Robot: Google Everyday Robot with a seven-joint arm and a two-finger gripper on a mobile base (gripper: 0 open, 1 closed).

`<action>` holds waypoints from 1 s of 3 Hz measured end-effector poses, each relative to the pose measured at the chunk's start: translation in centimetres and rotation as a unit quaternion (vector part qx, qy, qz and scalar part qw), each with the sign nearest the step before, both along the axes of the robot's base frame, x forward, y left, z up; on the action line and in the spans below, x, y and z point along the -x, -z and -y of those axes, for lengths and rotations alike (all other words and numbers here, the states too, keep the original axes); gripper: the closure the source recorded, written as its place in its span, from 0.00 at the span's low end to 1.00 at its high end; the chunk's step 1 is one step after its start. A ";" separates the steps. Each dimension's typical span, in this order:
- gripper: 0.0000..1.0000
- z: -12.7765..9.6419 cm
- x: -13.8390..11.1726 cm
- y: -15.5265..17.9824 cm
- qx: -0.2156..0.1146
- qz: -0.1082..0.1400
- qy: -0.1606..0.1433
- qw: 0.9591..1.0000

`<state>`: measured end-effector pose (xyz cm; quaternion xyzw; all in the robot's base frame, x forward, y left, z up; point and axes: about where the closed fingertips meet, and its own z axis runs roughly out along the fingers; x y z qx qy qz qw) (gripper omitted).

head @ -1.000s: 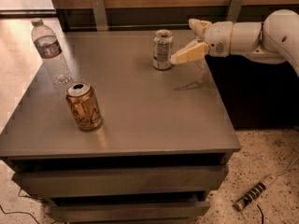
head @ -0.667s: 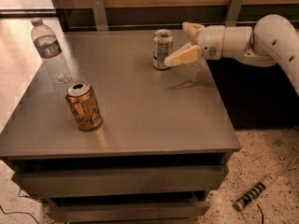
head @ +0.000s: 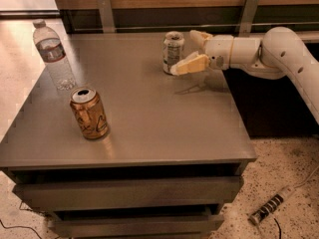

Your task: Knock 7up can over

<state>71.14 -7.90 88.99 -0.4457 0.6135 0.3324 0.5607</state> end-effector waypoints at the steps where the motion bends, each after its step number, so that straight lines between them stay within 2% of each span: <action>1: 0.00 0.0 -0.7 0.6 -0.009 -0.009 0.002 1.000; 3: 0.00 -0.3 -1.8 1.1 -0.013 -0.033 0.007 0.999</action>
Offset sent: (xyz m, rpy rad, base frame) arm 0.0223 -0.0117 -0.0090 0.0308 0.0635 -0.0315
